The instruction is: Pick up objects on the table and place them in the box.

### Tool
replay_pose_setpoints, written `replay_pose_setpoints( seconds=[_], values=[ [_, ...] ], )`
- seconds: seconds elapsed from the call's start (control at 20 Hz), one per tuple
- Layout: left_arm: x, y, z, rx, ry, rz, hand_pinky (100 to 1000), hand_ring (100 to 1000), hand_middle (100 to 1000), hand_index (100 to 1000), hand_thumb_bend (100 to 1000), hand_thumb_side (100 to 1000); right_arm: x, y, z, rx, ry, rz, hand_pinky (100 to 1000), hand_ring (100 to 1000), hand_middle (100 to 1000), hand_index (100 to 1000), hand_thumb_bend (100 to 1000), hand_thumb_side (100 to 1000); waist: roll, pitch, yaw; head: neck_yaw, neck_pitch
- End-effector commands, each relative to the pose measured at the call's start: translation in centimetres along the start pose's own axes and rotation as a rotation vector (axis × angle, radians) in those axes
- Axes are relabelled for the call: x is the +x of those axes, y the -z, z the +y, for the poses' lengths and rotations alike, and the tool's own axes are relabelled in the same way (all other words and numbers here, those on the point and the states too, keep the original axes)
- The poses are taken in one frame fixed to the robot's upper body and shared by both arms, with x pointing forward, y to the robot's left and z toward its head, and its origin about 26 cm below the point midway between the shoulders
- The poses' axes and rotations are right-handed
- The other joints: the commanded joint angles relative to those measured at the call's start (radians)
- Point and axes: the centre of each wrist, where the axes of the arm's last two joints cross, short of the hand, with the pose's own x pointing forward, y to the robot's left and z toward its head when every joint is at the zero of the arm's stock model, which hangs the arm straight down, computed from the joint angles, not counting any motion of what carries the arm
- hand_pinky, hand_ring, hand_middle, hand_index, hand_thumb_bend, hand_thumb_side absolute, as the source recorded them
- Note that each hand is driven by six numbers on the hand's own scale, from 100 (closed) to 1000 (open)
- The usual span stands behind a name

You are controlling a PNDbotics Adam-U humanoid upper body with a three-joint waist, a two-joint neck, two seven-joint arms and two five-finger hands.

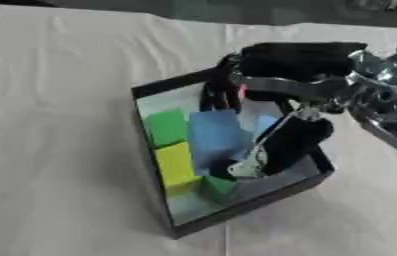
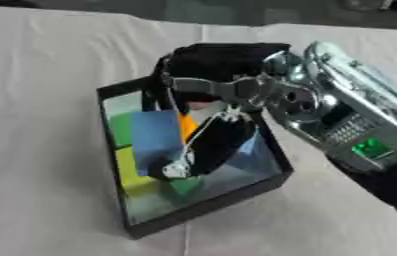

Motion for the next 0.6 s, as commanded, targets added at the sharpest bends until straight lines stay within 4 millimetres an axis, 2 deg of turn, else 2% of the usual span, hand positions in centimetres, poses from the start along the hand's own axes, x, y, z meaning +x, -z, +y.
replay_pose_setpoints(
  seconds=[0.05,0.4,0.6],
  values=[
    [0.8,0.3,-0.1,-0.012,-0.005,-0.03,617,740,710,790,394,698,-0.1,0.1,-0.2,-0.016,-0.02,0.022,739,575,540,691,444,451,0.003,-0.027,0.004,-0.005,-0.005],
    [0.8,0.3,-0.1,-0.011,-0.005,-0.026,616,739,710,789,393,699,-1.5,1.4,1.2,0.027,-0.043,0.052,773,647,617,723,441,467,0.003,-0.024,0.007,-0.007,-0.005],
    [0.7,0.2,-0.2,-0.015,-0.006,-0.024,616,739,711,789,393,699,-2.0,2.0,1.7,0.044,-0.064,0.059,787,710,679,775,441,458,0.003,-0.024,0.007,-0.007,-0.007]
  ],
)
